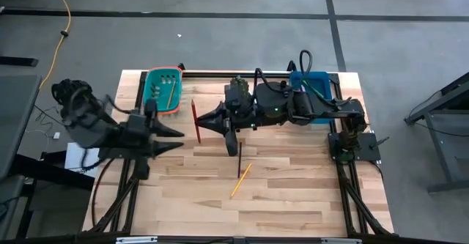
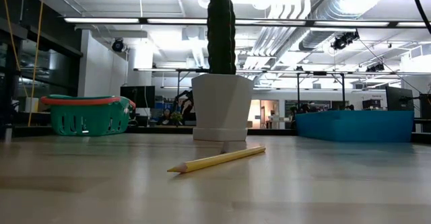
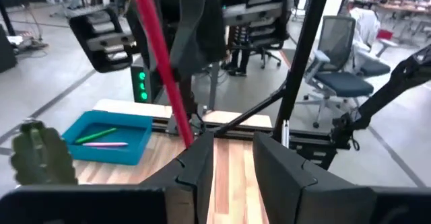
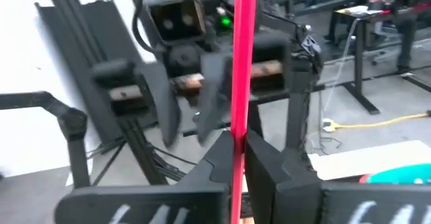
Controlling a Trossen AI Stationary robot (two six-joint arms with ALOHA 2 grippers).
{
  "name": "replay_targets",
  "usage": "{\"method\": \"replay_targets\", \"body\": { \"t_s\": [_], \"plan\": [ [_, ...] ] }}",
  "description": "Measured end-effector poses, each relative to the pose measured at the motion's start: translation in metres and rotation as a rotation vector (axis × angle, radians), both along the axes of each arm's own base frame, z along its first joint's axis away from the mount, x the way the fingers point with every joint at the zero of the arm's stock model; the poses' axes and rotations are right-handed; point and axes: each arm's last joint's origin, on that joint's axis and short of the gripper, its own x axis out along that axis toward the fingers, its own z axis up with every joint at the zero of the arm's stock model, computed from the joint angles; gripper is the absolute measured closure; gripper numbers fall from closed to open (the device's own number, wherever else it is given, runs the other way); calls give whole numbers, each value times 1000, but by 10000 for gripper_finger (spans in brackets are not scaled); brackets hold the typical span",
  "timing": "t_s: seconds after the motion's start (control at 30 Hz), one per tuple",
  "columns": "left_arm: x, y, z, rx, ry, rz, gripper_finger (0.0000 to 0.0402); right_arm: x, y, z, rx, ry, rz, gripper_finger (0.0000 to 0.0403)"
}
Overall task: Sort pens & pencils
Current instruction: Put the red pencil into the green bin
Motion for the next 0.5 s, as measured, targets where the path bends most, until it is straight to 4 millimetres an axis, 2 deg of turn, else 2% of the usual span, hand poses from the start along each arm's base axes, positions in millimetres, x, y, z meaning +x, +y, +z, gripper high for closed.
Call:
{"method": "replay_targets", "body": {
  "t_s": [0.2, 0.5],
  "plan": [
    [9, 12, 3, -24, -17, -10, 307, -2, 11, 3, -11, -29, 45, 396],
    [11, 11, 3, -24, -26, -22, 307, -3, 13, 3, -17, -30, 52, 396]
  ]
}}
